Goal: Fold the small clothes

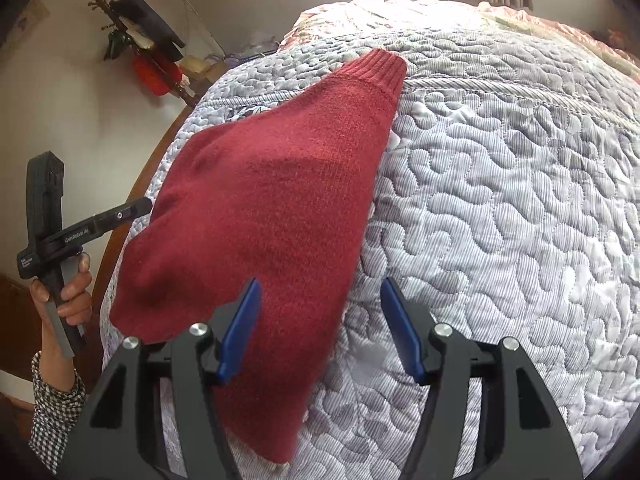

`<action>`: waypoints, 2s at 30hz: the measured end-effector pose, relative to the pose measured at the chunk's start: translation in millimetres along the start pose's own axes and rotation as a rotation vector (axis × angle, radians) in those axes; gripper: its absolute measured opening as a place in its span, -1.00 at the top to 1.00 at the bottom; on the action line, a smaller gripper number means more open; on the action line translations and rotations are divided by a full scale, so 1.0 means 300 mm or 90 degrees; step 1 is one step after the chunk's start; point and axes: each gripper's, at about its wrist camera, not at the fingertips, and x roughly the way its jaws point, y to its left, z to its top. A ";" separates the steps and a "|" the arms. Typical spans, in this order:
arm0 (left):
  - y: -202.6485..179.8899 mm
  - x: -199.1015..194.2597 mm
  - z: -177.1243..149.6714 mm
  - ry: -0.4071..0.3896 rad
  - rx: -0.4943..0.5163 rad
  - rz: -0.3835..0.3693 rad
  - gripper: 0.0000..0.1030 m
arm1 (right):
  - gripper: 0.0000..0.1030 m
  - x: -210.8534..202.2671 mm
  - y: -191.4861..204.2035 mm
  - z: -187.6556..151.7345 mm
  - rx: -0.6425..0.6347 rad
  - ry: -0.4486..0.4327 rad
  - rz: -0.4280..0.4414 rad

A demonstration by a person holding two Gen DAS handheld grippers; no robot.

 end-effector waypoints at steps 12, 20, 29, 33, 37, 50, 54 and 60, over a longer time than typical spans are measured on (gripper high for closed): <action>-0.087 0.022 -0.163 0.022 0.077 0.038 -0.06 | -0.22 0.048 0.035 -0.142 -0.019 0.035 0.014; -0.051 0.039 -0.171 0.040 0.044 -0.024 -0.13 | -0.23 0.076 0.029 -0.147 -0.005 0.046 0.022; 0.025 0.097 -0.041 0.067 -0.015 -0.098 -0.54 | -0.42 0.029 0.003 -0.048 0.017 0.018 0.062; 0.047 0.165 -0.019 0.092 -0.022 -0.117 -0.65 | -0.43 0.068 0.001 0.004 0.020 0.032 0.071; 0.011 0.208 0.000 0.112 -0.026 -0.176 -0.67 | -0.47 0.119 0.000 0.043 0.031 0.043 0.082; -0.052 0.204 -0.018 0.081 0.017 -0.139 0.16 | 0.17 0.188 -0.042 0.052 0.063 0.033 0.177; -0.093 0.154 -0.026 0.056 0.018 -0.155 0.27 | 0.24 0.090 -0.029 0.020 0.044 0.014 0.179; -0.233 0.096 -0.071 0.053 0.026 -0.199 0.29 | 0.25 -0.104 -0.057 -0.057 0.018 -0.006 0.165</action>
